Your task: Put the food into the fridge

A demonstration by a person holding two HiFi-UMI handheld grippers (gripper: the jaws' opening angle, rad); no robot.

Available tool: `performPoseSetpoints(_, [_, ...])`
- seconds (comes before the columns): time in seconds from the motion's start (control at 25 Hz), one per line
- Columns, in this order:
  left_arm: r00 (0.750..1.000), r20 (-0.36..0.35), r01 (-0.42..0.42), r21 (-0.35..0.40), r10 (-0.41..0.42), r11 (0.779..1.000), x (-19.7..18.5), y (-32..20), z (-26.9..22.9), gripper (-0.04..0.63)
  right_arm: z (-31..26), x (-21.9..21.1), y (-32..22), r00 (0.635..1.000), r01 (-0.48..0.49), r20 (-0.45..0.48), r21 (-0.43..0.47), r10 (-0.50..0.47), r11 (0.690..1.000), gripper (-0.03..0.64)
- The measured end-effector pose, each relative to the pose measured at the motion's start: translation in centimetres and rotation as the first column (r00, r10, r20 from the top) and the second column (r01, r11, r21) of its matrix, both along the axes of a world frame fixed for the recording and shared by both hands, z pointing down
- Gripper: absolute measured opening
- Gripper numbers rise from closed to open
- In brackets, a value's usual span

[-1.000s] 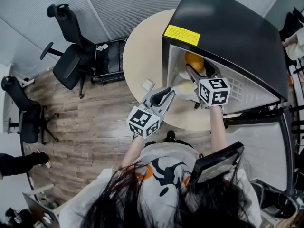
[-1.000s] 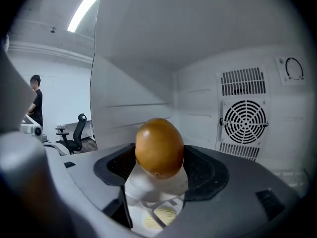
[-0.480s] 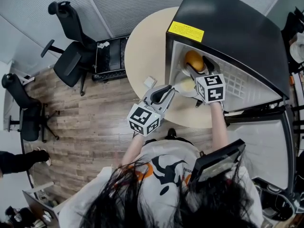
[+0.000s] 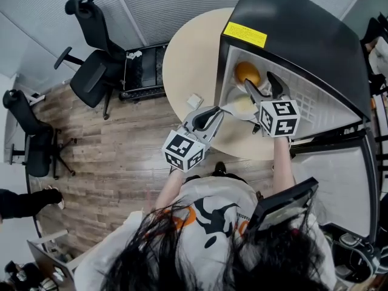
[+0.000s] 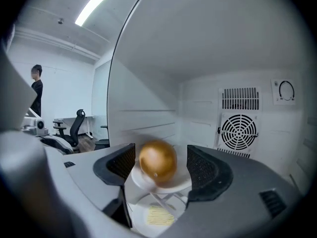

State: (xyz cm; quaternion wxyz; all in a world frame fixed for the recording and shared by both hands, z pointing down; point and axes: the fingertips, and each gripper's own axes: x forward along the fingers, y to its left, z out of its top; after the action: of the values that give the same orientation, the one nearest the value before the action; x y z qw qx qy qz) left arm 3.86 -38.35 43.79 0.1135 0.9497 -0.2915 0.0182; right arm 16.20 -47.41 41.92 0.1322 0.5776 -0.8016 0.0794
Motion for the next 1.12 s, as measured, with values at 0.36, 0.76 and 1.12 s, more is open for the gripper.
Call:
performPoseSetpoints(0.36, [1.000, 0.003, -0.016, 0.006, 0.016, 1.000, -1.0, 1.6, -0.2, 0.052, -3.0, -2.7, 4.4, 0.993, 0.013, 0.113, 0.082, -0.022, 0.997, 0.316])
performPoseSetpoints(0.76, [1.000, -0.004, -0.030, 0.018, 0.030, 0.999, -3.0, 3.9, -1.0, 0.051, -1.6, -6.7, 9.2, 0.983, 0.025, 0.182, 0.054, -0.035, 0.998, 0.314])
performPoseSetpoints(1.12, [0.998, 0.003, -0.064, 0.002, 0.064, 0.998, -4.7, 7.9, -0.4, 0.051, 0.7, -9.0, 14.2, 0.970, -0.025, 0.242, 0.015, 0.021, 1.000, 0.208])
